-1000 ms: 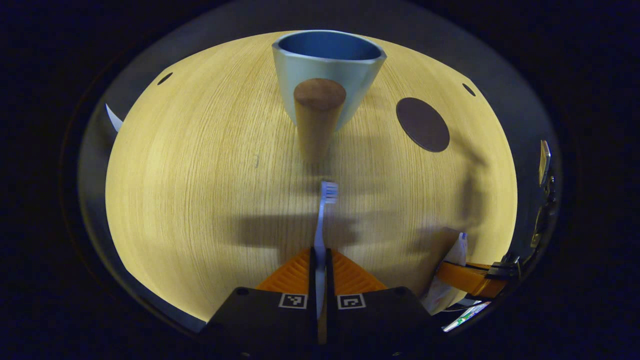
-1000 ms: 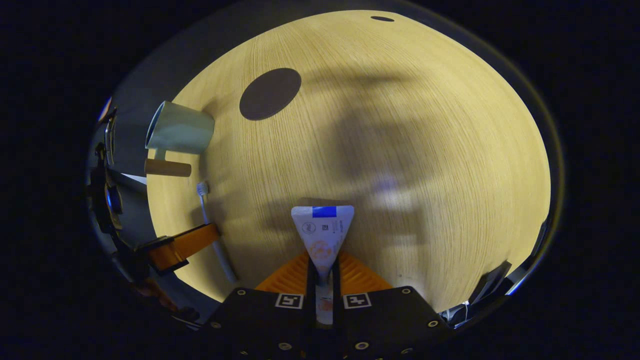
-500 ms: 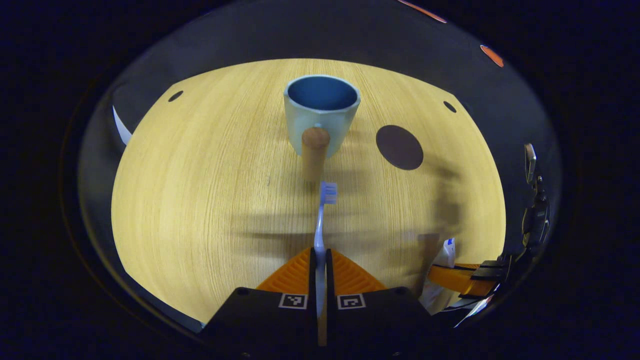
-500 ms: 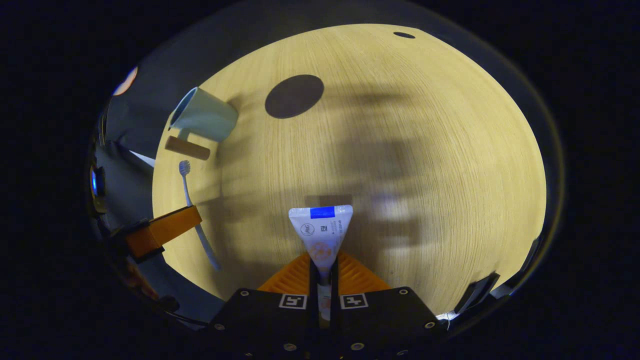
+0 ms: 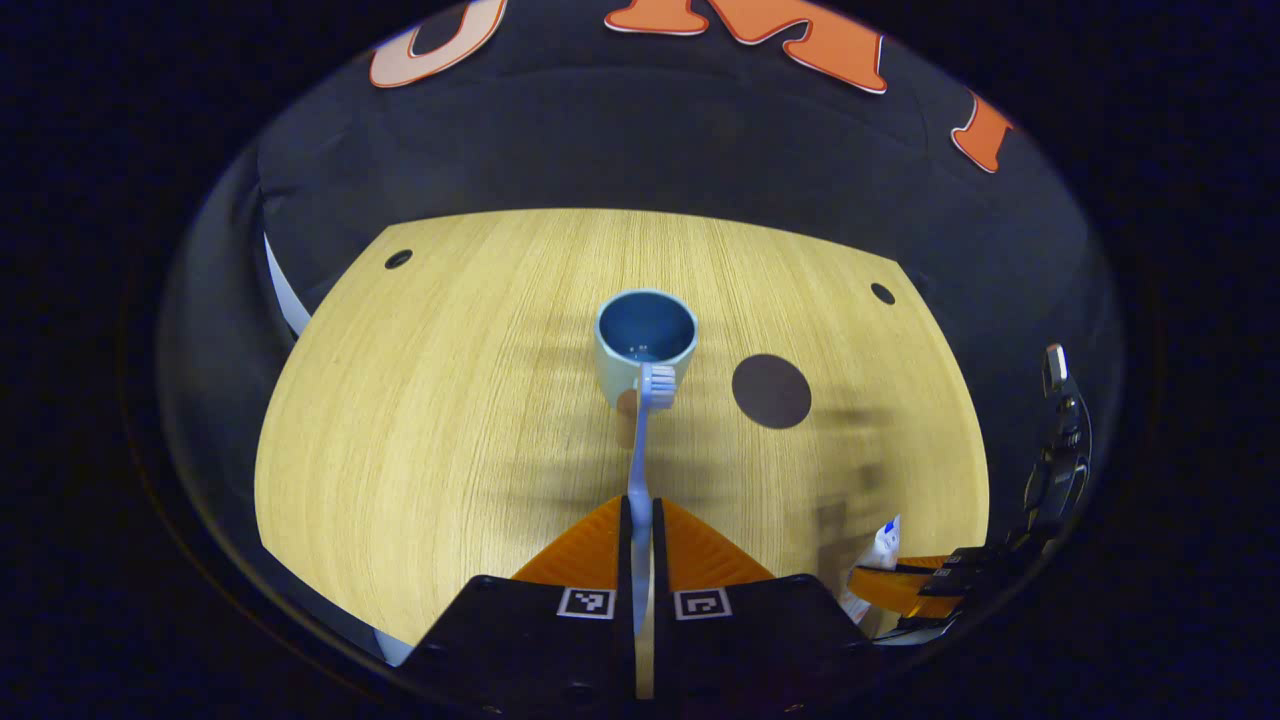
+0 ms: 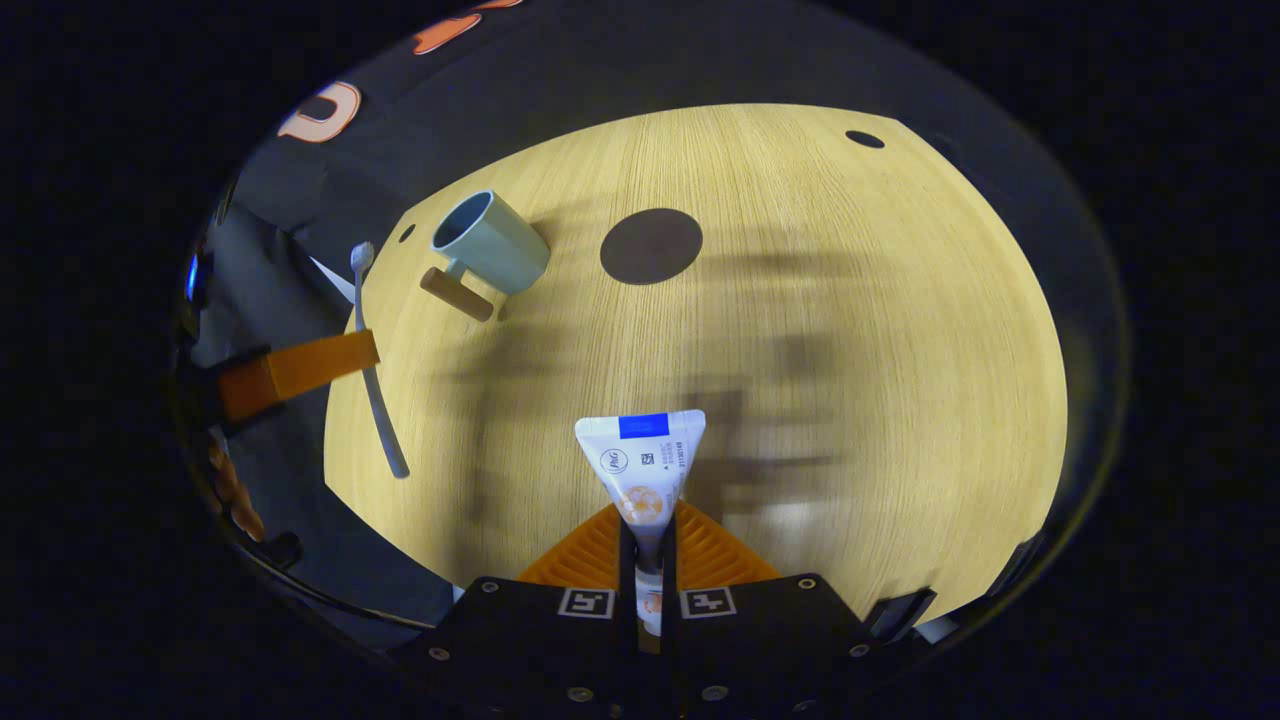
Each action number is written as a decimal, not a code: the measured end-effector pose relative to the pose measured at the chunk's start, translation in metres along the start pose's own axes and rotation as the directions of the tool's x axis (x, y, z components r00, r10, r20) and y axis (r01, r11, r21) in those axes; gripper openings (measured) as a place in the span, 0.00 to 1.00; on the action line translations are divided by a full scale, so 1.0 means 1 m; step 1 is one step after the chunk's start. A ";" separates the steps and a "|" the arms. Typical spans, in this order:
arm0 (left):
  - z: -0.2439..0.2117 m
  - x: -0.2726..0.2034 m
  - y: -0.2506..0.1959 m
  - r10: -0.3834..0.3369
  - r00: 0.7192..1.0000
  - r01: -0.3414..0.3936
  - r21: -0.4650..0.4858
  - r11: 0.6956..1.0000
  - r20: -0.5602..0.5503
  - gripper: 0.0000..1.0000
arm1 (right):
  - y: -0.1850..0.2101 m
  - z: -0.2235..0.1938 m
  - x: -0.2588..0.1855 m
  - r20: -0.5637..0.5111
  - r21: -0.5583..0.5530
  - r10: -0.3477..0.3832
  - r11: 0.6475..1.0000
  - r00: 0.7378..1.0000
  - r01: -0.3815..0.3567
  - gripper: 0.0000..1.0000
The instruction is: Put the toothbrush and toothpaste on the desktop into the cup, then pick up the cup and place it on the coaster on the desktop.
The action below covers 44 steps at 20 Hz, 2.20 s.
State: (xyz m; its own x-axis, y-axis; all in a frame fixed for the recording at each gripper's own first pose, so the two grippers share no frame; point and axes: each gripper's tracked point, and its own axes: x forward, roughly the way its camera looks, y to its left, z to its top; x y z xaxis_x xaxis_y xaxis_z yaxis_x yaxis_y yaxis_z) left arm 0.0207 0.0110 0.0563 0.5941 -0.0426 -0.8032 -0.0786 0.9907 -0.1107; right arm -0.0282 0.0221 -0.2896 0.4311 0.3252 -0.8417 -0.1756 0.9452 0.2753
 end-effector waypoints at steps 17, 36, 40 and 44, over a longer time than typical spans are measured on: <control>0.175 0.002 -0.003 -0.189 0.845 0.133 0.146 0.980 0.500 0.07 | 0.002 0.009 -0.010 0.091 0.126 -0.103 0.988 0.991 0.091 0.10; 0.190 0.075 -0.007 -0.365 0.662 0.297 0.218 0.930 0.655 0.07 | 0.007 0.010 -0.007 0.253 0.217 -0.167 0.970 0.953 0.112 0.10; 0.181 0.081 -0.006 -0.374 0.646 0.322 0.207 0.924 0.665 0.07 | 0.007 0.014 -0.007 0.289 0.223 -0.157 0.970 0.944 0.093 0.10; 0.167 0.095 -0.005 -0.386 0.651 0.310 0.236 0.921 0.653 0.07 | 0.006 0.014 -0.005 0.308 0.232 -0.162 0.968 0.938 0.091 0.10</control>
State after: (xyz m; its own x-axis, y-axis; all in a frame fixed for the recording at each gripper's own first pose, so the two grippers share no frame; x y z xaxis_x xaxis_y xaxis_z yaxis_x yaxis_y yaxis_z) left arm 0.2118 0.0239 0.0782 0.9403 -0.3260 -0.0979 0.3002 0.9298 -0.2129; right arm -0.0191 0.0266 -0.2768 0.7051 0.1611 -0.6905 0.0748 0.9515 0.2983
